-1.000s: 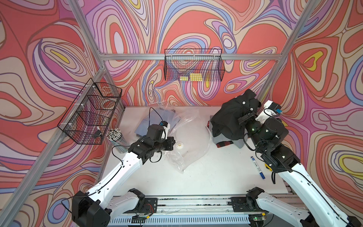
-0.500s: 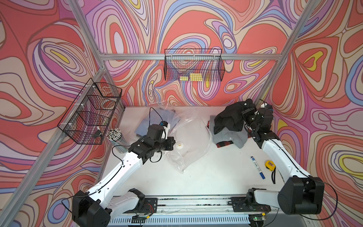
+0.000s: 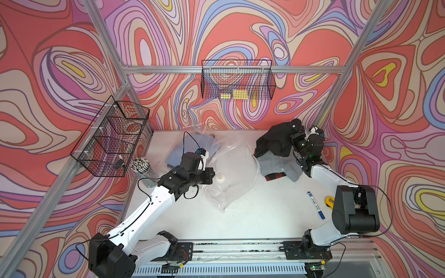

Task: Take the shirt out of the vacuum bag
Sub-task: Place the shirt at the center of the board.

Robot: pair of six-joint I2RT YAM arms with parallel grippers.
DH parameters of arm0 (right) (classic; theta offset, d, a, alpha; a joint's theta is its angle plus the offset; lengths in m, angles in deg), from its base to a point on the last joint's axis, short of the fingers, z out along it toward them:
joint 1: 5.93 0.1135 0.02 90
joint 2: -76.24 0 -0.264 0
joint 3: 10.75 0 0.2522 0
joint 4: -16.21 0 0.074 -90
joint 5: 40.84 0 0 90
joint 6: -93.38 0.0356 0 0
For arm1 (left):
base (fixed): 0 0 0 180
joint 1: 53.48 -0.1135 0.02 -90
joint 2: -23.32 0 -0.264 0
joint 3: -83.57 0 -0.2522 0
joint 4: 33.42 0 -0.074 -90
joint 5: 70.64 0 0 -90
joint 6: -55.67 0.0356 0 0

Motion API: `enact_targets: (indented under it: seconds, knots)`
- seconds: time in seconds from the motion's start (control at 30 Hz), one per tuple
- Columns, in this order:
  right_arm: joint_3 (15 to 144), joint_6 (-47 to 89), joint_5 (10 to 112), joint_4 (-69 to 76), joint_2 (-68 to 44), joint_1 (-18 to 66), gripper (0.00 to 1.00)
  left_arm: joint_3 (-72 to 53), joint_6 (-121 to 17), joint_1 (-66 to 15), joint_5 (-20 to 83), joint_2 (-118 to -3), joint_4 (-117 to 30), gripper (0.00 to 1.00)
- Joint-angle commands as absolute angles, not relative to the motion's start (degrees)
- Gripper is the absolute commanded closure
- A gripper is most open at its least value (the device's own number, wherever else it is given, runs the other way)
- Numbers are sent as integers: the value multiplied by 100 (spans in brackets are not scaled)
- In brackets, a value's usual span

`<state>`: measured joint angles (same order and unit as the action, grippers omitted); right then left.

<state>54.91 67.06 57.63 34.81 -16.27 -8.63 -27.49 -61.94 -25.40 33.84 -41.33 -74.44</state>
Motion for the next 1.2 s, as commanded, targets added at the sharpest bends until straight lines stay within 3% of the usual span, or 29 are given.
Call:
enact_targets:
  seconds: [0.0,0.47,0.67,0.9,0.97,1.0,1.07,1.17]
  knots:
    - [4893,7068,5778,4816,-2207,-788,100,-2737,-6095,-2587,3420,-4220,-7557,100]
    - [3368,7013,4917,5501,-2859,-329,97,-2730,-6087,-2582,3466,-4266,-7549,100]
    - [3196,7155,4975,5494,-2781,-334,64,-2712,-6078,-2588,3486,-4284,-7574,100]
    - [3432,7069,4975,4462,-1881,-330,42,-2710,-6078,-2587,3497,-4275,-7581,90]
    - [3540,7029,4904,3954,-1502,-334,22,-2710,-6082,-2587,3488,-4256,-7577,87]
    - [3630,6978,4845,3628,-1272,-334,20,-2712,-6084,-2583,3482,-4251,-7581,86]
    - [3773,6883,4630,2967,-800,-336,2,-2712,-6095,-2581,3468,-4243,-7581,84]
    - [3919,6662,4374,2169,-141,-338,2,-2708,-6095,-2587,3481,-4235,-7578,84]
